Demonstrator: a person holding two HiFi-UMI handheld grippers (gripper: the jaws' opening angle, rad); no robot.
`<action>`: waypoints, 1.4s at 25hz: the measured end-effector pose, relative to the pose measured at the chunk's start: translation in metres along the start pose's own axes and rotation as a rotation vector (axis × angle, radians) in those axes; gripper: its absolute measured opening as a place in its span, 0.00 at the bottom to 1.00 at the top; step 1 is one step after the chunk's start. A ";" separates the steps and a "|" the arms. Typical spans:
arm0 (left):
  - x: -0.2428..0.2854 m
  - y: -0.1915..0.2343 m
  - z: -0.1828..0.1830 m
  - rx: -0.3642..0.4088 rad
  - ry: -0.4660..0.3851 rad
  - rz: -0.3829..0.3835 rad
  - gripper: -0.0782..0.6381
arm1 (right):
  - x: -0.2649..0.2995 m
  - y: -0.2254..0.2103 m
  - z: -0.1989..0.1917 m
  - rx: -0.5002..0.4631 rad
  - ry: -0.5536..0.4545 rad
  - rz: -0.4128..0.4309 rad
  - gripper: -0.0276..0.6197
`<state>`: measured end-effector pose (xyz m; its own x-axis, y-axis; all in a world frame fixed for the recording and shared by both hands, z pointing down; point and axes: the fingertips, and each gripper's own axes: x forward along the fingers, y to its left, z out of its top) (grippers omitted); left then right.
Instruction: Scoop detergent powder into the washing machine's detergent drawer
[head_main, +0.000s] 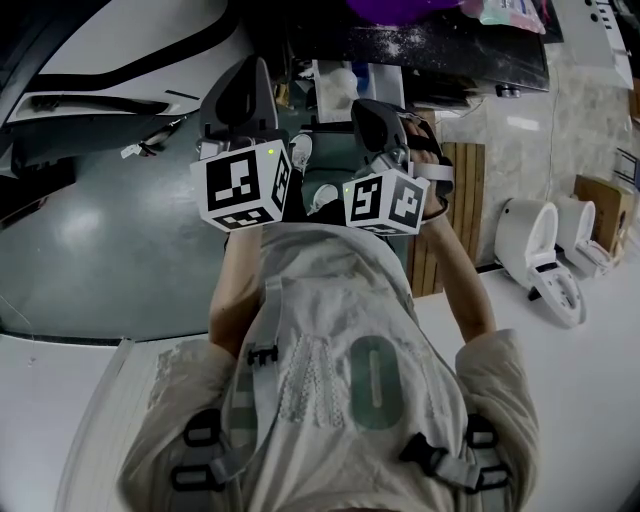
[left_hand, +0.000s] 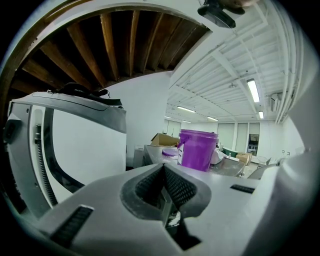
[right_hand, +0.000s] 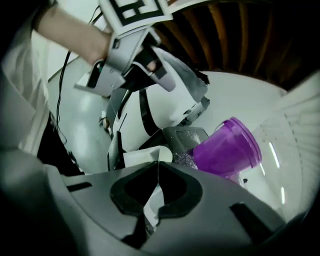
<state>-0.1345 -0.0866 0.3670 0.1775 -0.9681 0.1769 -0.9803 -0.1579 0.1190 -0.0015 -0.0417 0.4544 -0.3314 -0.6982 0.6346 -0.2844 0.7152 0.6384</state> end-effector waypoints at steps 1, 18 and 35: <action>0.000 0.000 0.002 0.003 -0.003 -0.001 0.14 | -0.002 -0.003 0.001 0.075 -0.019 0.013 0.06; 0.012 -0.024 0.053 0.085 -0.072 -0.063 0.14 | -0.034 -0.091 0.001 1.384 -0.447 0.217 0.06; 0.030 -0.072 0.062 0.122 -0.090 -0.161 0.14 | -0.058 -0.143 -0.028 2.075 -0.880 0.194 0.06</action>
<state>-0.0638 -0.1161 0.3029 0.3295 -0.9411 0.0761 -0.9441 -0.3290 0.0189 0.0834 -0.1041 0.3384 -0.4835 -0.8740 -0.0481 -0.2597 0.1957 -0.9457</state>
